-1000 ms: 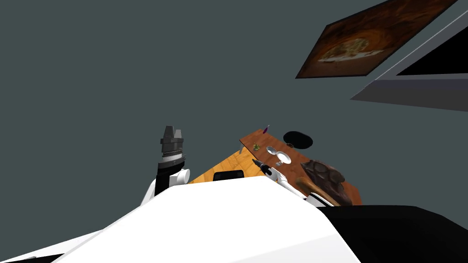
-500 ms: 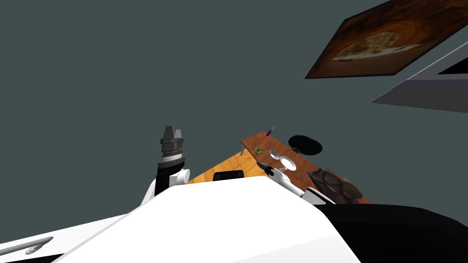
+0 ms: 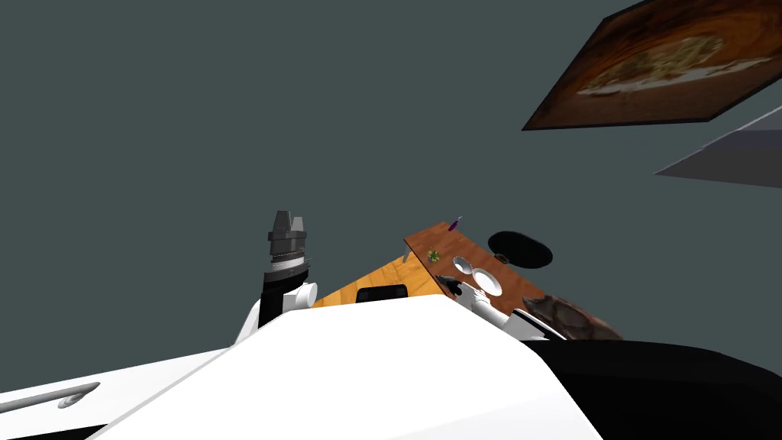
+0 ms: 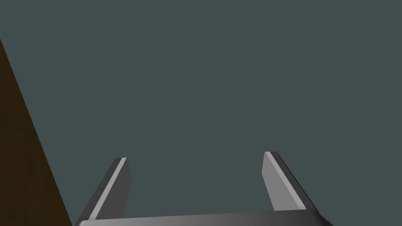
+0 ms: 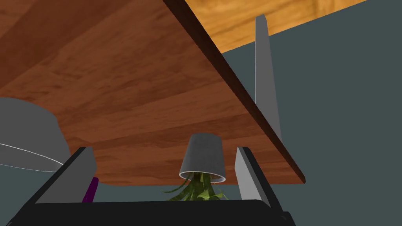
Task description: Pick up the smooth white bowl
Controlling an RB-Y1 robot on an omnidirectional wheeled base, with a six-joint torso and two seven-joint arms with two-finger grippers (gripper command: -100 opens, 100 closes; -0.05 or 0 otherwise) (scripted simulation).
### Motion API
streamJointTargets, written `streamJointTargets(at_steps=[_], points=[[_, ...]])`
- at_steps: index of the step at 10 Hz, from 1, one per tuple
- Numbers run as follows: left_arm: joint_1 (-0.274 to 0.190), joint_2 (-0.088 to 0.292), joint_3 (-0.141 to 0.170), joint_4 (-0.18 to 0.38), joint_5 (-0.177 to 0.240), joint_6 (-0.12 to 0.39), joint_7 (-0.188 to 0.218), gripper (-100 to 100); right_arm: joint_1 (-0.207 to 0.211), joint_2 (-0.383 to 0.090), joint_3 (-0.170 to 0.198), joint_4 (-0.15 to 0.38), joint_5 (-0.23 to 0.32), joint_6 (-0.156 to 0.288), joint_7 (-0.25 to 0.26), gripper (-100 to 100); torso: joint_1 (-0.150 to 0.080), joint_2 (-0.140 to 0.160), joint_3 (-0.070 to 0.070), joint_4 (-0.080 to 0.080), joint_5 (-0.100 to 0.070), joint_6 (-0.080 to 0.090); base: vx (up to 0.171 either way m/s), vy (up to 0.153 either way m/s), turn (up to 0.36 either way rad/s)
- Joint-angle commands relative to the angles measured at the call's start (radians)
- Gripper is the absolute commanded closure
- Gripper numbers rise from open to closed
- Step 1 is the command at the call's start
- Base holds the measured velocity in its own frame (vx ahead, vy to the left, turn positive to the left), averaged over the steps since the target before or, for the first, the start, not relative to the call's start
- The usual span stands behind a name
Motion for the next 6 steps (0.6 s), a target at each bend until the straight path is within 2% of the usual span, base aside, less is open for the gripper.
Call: streamJointTargets(at_steps=[1,2,4,5,6], points=[[0.0,0.0,0.0,0.0,0.0,0.0,0.0,0,-0.006,-0.014,0.013,0.05,0.016,0.021,0.023,-100,0.0,0.0,0.0,0.0,0.0,0.0,0.06,-0.064,0.108],[0.0,0.0,0.0,0.0,0.0,0.0,0.0,0,-0.019,-0.021,0.028,0.096,0.03,0.036,0.04,-100,-0.001,-0.001,0.0,0.0,0.0,0.0,0.102,-0.105,0.177],[0.0,0.0,0.0,0.0,0.0,0.0,0.0,0,-0.019,-0.021,0.028,0.096,0.03,0.036,0.04,-100,-0.004,-0.003,-0.002,-0.001,-0.001,0.0,0.063,-0.079,0.041],[0.0,0.0,0.0,0.0,0.0,0.0,0.0,0,-0.031,-0.026,0.041,0.139,0.042,0.05,0.056,-100,-0.001,0.0,0.0,0.0,0.0,0.0,0.036,-0.038,0.088],[0.0,0.0,0.0,0.0,0.0,0.0,0.0,0,-0.031,-0.026,0.041,0.136,0.042,0.05,0.056,-100,0.0,0.0,0.0,0.0,0.0,0.0,0.037,-0.047,0.072]])
